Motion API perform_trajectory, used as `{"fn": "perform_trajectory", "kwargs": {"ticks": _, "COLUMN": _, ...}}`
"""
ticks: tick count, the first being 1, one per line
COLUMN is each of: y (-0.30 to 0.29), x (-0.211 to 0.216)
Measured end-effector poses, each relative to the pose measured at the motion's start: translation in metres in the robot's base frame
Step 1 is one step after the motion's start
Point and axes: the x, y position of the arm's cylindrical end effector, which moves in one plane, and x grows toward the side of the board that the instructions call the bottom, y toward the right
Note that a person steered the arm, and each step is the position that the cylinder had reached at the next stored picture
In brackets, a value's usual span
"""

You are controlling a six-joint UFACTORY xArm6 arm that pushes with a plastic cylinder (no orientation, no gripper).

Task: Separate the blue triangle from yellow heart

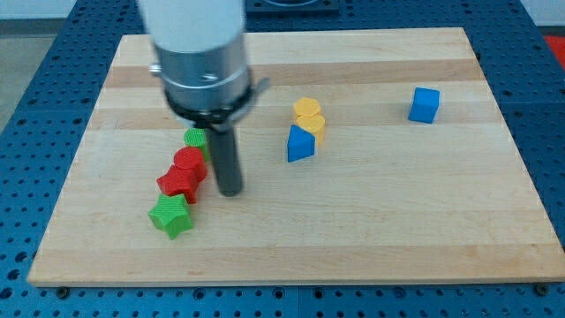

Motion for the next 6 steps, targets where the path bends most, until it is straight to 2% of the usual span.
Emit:
{"fn": "perform_trajectory", "kwargs": {"ticks": 2, "y": -0.021, "x": -0.049}}
{"fn": "perform_trajectory", "kwargs": {"ticks": 3, "y": 0.005, "x": -0.051}}
{"fn": "perform_trajectory", "kwargs": {"ticks": 6, "y": 0.156, "x": -0.064}}
